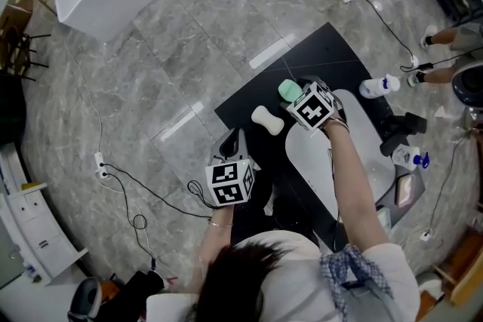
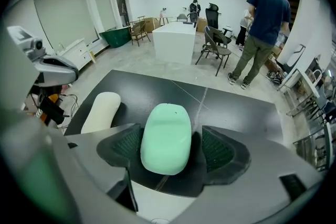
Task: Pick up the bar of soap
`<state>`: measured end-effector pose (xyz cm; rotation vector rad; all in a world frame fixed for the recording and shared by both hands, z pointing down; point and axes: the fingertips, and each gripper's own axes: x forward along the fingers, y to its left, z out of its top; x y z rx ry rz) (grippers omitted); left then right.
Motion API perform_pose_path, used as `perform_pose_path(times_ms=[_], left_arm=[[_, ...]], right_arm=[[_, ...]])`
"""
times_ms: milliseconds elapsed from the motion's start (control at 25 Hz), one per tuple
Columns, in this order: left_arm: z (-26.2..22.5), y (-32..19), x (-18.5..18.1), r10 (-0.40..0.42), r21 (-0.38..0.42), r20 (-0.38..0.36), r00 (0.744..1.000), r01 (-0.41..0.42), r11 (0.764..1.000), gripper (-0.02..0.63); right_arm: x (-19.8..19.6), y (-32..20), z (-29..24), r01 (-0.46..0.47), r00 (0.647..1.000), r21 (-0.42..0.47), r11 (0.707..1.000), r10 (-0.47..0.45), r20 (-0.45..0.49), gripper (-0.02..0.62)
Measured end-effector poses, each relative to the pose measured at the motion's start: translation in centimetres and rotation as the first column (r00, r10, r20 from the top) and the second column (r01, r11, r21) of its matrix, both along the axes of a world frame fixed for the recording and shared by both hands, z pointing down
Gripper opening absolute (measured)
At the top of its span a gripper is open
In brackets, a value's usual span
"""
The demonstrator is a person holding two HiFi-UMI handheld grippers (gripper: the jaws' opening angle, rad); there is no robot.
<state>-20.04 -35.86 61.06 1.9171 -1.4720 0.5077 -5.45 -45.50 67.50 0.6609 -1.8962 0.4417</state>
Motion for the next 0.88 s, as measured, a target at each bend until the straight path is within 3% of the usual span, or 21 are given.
perform_pose_path(times_ms=[240,480,880], left_arm=[[0.2,0.2,0.0,-0.007,-0.001,-0.012,1.0,0.007,1.0,0.009],[-0.1,0.5,0.3,0.019,-0.008,-0.021,1.0,-0.019,1.0,0.009],[-1.2,0.7,-0.1,0.029,0.024,0.009,1.0,-0.029,0.999,0.009]], right_arm=[[-0.1,-0.1,-0.2,0.014,0.999,0.043,0.999,-0.012,-0.04,0.352],[-0.8,0.1,-1.3,0.088,0.986,0.152,0.985,-0.064,-0.156,0.351],[-0.3,0.2,-2.3,0.017,0.991,0.266,0.964,0.02,-0.133,0.351]])
